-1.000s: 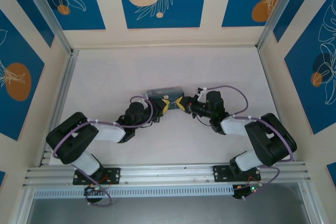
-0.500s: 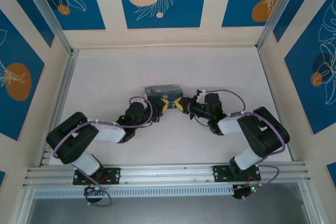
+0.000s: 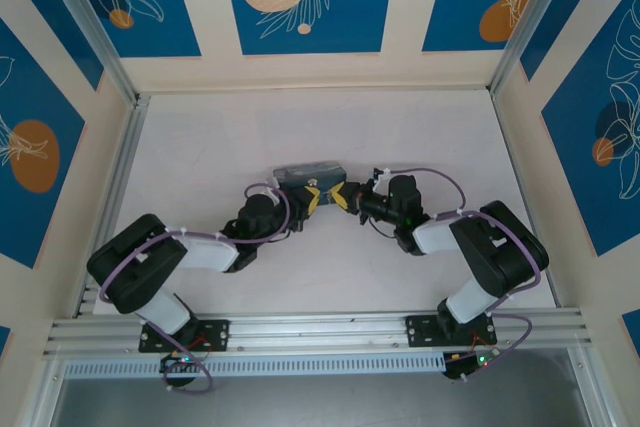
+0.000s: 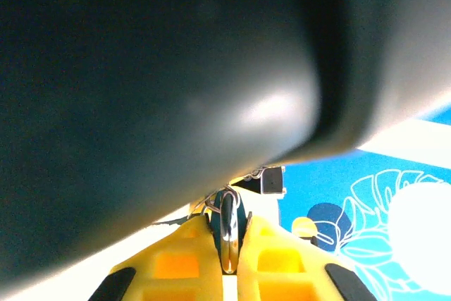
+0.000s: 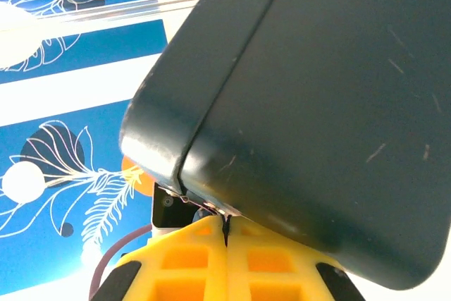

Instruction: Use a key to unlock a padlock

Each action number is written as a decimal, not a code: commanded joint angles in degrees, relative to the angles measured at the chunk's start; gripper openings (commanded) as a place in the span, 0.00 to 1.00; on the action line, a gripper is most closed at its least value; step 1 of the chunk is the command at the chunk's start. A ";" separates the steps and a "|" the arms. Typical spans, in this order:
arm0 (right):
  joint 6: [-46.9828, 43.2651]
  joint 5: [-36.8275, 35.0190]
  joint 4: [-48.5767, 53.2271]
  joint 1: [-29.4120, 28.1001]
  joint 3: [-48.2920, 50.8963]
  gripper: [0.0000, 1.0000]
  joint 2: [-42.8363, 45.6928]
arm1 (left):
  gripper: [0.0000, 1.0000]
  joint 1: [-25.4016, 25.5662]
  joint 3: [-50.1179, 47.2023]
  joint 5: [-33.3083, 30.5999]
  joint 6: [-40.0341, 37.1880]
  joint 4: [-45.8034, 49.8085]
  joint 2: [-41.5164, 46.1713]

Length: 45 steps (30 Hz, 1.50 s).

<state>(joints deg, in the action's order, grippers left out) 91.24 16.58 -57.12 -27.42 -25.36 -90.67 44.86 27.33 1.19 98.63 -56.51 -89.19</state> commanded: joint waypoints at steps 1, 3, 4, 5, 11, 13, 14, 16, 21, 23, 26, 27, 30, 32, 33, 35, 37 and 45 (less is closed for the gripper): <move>-4.61 3.08 0.71 -1.56 -3.06 0.00 -0.58 | 0.00 0.94 1.26 3.73 -0.67 -5.44 2.70; -5.74 3.47 1.21 -2.19 -3.93 0.00 -0.39 | 0.00 0.94 1.40 3.82 -0.70 -5.47 2.53; -6.74 3.91 1.22 -2.41 -4.36 0.00 -0.38 | 0.00 0.98 1.41 3.95 -0.61 -5.47 2.44; -7.50 4.16 1.89 -2.62 -4.71 0.00 -0.25 | 0.00 0.95 1.41 4.00 -0.46 -5.45 2.44; -13.69 4.87 3.98 -2.77 -5.49 0.00 0.15 | 0.00 0.95 1.30 4.19 -0.46 -4.75 2.61; -14.85 5.85 3.60 -2.73 -5.90 0.00 -0.56 | 0.00 0.93 1.31 4.08 -0.46 -4.78 2.57; -14.67 6.51 3.36 -2.81 -6.34 0.00 -1.28 | 0.00 0.97 1.36 4.13 -0.46 -4.76 2.61; -13.12 6.96 1.23 -3.16 -6.84 0.00 -2.85 | 0.00 0.94 1.65 4.34 -0.67 -4.78 2.46; -5.46 6.17 -4.02 -4.55 -7.13 0.00 -7.14 | 0.00 1.02 1.87 4.35 -0.67 -6.35 1.92; -2.20 5.18 -6.81 -4.62 -6.42 0.00 -8.66 | 0.00 1.06 1.86 4.35 -0.81 -6.65 2.02; 1.51 4.04 -9.88 -4.40 -5.43 0.00 -10.37 | 0.00 1.02 1.66 4.41 -1.33 -6.87 2.50; 2.54 3.79 -10.42 -4.40 -5.24 0.00 -10.72 | 0.00 1.02 1.59 4.43 -1.46 -6.86 2.65; 6.13 3.09 -12.14 -4.37 -4.87 0.00 -12.35 | 0.00 1.05 1.22 4.35 -1.75 -6.72 3.35; 8.43 2.35 -14.90 -4.40 -4.36 0.00 -13.76 | 0.00 1.02 0.96 4.09 -1.77 -6.51 3.82; 9.37 2.17 -15.78 -4.40 -4.26 0.00 -14.24 | 0.00 1.04 0.83 4.00 -1.82 -6.51 4.00; 10.75 2.01 -16.46 -4.54 -4.20 0.00 -15.11 | 0.00 1.02 0.61 3.65 -1.86 -6.42 4.37; 11.50 1.70 -16.39 -4.83 -4.00 0.00 -15.34 | 0.00 1.03 0.57 3.57 -1.89 -6.37 4.46; 11.76 1.61 -16.92 -5.54 -3.84 0.00 -15.30 | 0.00 1.03 0.65 3.83 -2.13 -6.02 4.72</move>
<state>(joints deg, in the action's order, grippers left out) 102.72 15.49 -74.37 -30.04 -29.34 -104.97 43.88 26.39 -3.81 97.80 -54.35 -87.05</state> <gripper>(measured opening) 0.063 0.065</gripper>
